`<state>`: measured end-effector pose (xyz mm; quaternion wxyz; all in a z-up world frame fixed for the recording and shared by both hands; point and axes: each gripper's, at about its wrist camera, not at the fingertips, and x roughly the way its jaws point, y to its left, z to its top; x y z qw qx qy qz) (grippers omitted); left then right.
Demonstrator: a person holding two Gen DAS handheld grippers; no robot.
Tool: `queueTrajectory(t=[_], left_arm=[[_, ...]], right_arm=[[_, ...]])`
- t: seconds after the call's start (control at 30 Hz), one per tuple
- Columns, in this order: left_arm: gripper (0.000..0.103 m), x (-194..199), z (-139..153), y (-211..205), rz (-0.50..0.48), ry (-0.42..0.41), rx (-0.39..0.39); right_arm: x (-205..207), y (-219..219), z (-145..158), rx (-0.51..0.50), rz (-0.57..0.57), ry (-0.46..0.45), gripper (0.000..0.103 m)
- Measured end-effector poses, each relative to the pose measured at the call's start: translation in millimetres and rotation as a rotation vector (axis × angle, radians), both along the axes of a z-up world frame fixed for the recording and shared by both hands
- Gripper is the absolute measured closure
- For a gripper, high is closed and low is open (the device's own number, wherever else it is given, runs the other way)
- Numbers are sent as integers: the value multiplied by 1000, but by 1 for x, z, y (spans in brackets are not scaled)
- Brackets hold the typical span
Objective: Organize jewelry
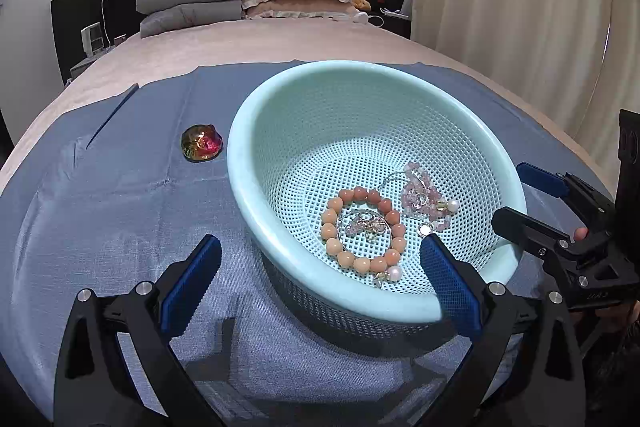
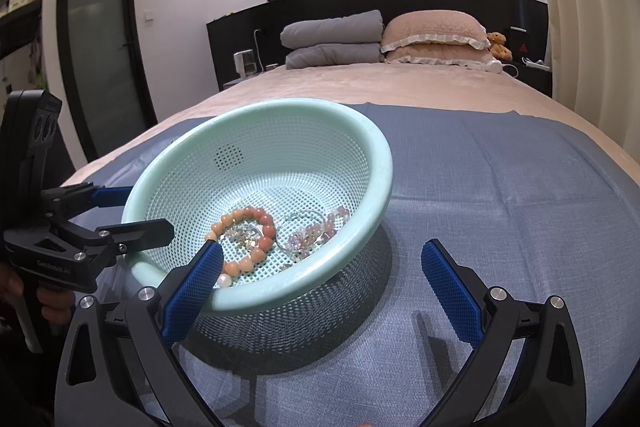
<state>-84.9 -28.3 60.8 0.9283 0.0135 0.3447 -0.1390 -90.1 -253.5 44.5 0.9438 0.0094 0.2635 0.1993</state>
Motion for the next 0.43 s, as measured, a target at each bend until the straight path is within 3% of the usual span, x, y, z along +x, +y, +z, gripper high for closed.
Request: queueTrajectory(t=[0.43], left_arm=[[6, 3, -2, 2, 45, 13, -5]], right_arm=[[1, 1, 0, 3, 0, 2, 8]])
